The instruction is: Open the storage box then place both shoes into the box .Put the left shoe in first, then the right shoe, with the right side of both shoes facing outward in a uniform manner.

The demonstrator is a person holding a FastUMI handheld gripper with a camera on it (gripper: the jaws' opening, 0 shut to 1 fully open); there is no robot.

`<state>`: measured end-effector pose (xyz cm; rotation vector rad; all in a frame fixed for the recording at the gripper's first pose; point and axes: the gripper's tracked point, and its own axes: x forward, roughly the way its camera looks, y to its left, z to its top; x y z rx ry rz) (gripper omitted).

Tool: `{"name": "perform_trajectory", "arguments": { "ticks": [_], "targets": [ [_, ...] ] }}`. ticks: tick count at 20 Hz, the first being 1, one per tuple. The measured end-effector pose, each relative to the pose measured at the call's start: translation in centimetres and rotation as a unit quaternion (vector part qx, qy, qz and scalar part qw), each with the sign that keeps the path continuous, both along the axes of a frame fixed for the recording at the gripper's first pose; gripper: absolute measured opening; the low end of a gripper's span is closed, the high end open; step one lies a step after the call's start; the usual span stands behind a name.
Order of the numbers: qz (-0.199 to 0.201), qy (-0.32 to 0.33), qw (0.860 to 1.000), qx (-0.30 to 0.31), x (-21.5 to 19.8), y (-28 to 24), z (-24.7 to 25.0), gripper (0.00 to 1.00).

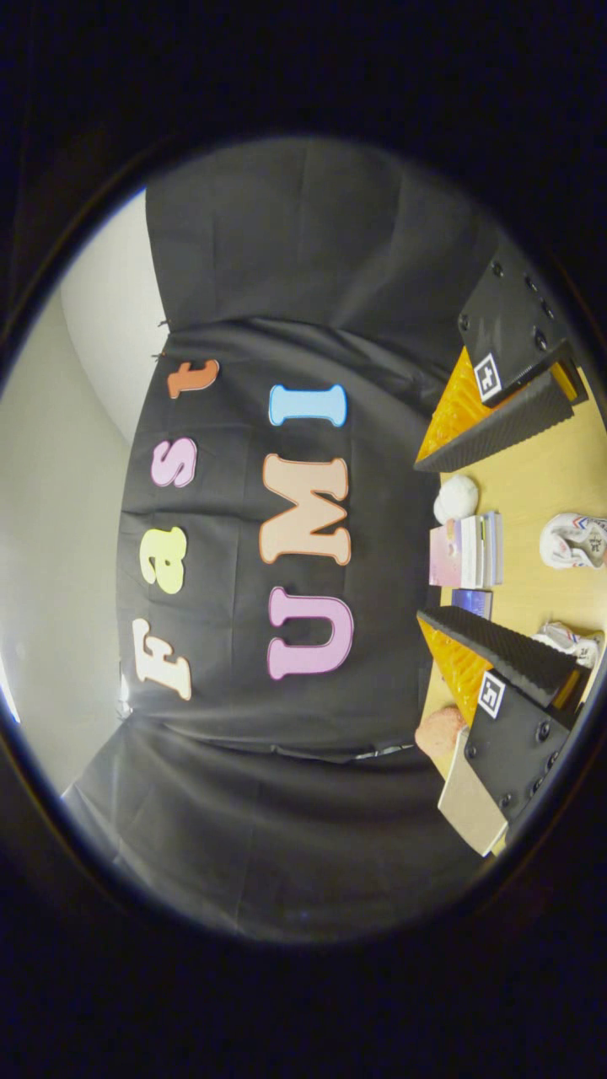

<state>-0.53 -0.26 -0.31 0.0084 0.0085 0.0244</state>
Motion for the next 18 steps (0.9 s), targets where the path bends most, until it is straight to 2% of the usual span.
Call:
{"name": "perform_trajectory", "arguments": {
  "ticks": [6, 11, 15, 18],
  "targets": [
    [0.008, 0.000, 1.000, 0.018, -0.2, 0.2, -0.6, 1.00],
    [0.052, 0.013, 0.993, 0.103, -1.1, 3.1, -3.5, 0.99],
    [0.087, 0.042, 0.974, 0.206, -2.5, 5.7, -6.9, 0.98],
    [0.099, 0.061, 0.944, 0.307, -3.6, 7.2, -9.5, 0.96]
  ]
}}
